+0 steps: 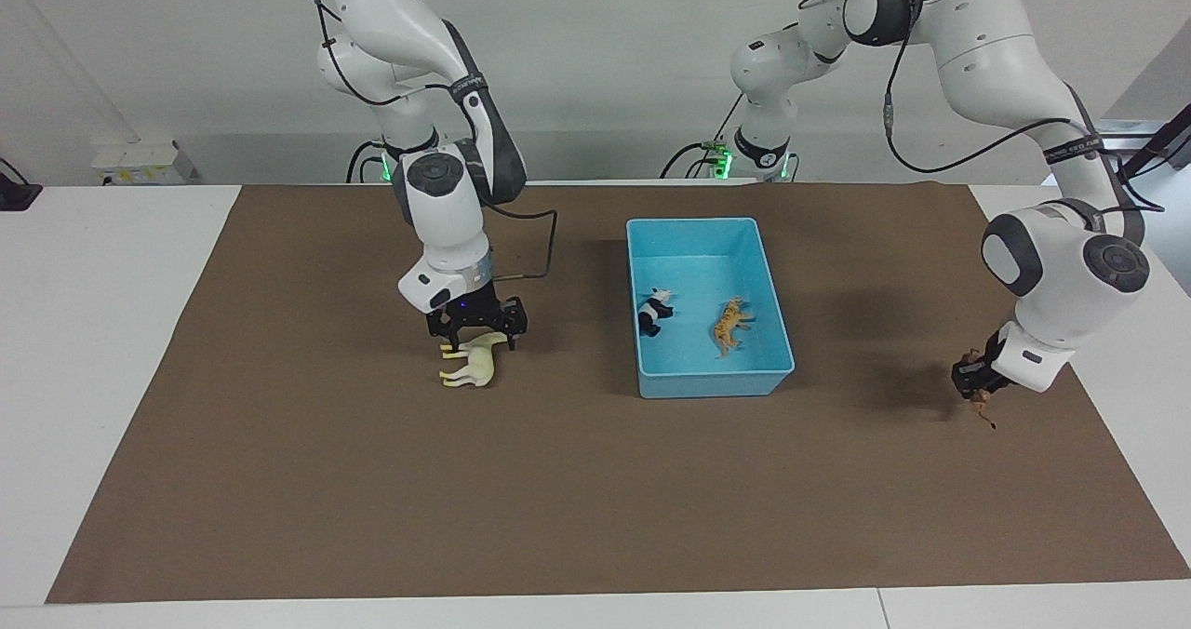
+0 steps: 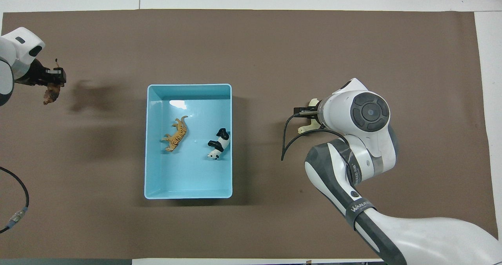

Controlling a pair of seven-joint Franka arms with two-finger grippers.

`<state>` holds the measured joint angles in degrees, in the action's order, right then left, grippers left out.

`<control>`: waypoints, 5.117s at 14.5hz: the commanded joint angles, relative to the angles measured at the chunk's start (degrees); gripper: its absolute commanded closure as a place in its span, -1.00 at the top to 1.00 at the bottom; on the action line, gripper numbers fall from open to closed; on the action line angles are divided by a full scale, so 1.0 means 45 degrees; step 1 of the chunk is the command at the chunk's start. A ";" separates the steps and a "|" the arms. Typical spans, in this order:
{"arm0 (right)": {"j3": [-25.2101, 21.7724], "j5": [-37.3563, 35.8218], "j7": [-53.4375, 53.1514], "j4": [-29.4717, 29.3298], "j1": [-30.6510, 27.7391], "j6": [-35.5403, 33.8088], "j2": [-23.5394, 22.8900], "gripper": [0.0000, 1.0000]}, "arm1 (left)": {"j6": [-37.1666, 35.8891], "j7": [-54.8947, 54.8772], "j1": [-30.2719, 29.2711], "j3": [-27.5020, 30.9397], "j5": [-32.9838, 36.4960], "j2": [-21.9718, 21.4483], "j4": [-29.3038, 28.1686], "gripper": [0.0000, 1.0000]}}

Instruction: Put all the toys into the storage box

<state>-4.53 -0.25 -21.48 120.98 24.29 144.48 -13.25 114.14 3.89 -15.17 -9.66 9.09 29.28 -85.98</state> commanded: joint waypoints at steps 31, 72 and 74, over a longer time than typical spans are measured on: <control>0.0538 0.2546 -0.5867 -0.9911 0.2469 -0.6377 -0.1879 -1.00 | -0.6260 -0.0141 0.3505 0.2026 -0.1279 -0.4931 -0.1113 1.00; 0.0265 -0.0373 0.6236 -0.5909 -0.5768 -1.2752 0.4077 1.00 | -0.6010 -0.0805 0.3938 0.2381 -0.1787 -0.6644 -0.2085 1.00; 0.0285 -0.0686 0.6744 -0.5984 -0.5788 -1.2168 0.4019 1.00 | -0.6010 -0.0805 0.3938 0.2381 -0.1787 -0.6644 -0.2085 1.00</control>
<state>-4.52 -1.65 6.23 92.50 -0.26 87.17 4.40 85.90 0.90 2.52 0.72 1.49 1.12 -93.43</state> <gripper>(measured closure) 0.000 0.000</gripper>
